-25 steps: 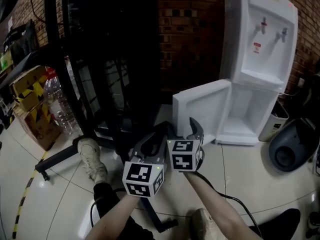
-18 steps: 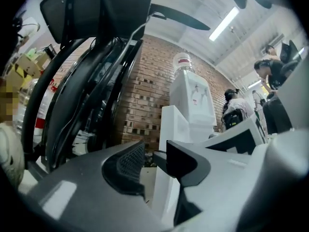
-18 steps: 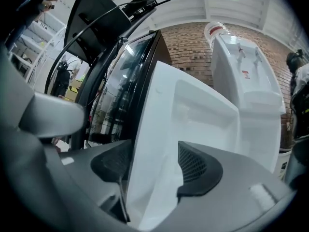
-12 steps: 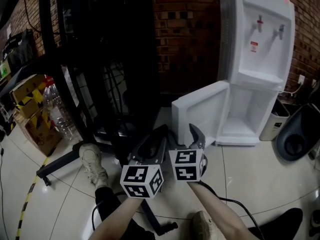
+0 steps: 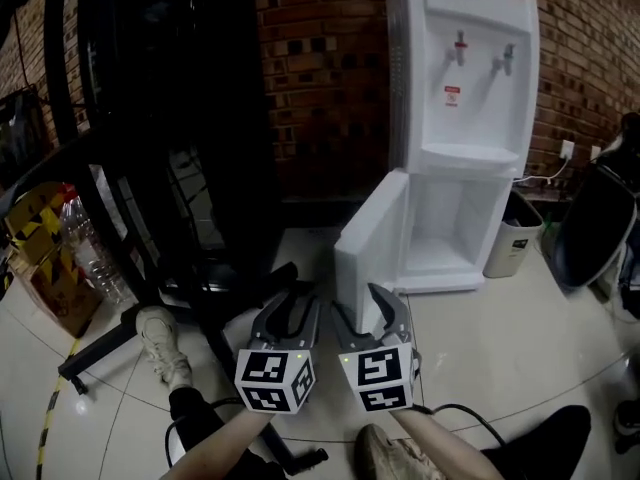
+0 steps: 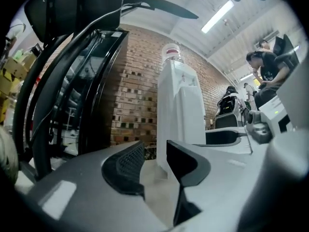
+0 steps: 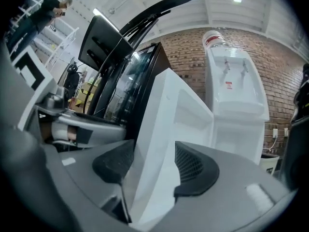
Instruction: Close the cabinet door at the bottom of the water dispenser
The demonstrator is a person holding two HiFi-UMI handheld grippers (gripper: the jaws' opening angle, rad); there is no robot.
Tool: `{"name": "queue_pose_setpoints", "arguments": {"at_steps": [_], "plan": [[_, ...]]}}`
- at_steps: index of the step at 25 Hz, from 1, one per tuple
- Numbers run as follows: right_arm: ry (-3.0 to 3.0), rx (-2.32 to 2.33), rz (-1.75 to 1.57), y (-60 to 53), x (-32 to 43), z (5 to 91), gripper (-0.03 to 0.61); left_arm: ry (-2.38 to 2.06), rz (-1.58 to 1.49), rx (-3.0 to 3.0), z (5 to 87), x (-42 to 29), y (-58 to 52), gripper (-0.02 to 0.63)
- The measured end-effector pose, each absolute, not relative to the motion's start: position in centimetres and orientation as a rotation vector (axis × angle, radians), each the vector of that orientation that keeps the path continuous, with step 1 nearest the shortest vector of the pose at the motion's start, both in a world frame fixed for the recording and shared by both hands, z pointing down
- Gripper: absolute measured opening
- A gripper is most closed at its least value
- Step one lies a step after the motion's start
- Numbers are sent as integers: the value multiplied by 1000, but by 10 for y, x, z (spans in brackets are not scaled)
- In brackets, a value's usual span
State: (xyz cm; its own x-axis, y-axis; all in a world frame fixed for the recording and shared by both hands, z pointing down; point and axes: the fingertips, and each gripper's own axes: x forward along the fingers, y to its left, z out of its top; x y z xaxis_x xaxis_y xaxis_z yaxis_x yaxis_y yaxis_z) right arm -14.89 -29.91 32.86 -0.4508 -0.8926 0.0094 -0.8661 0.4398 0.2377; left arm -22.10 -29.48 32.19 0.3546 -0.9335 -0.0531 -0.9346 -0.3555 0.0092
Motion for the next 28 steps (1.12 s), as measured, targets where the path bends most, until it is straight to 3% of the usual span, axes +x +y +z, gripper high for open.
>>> {"name": "queue_pose_setpoints", "arguments": {"at_steps": [9,16,23,26,28], "plan": [[-2475,1697,-144,-268,-62,336,261,1716,74,-2581,300,-167,-293,147],[-2341,1883,-38,-265,16,337,180,1646,80,-2555,279,-83,-319,146],[-2183,2054,-22,-285,94,335,178,1613,140,-2614,284,-6,-338,146],[-2102,2136,-26,-300,126,333,123,1610,123,-2626,293,14,-346,146],[-2075,2166,-29,-313,144,333,121,1609,110,-2626,299,23,-354,146]]}}
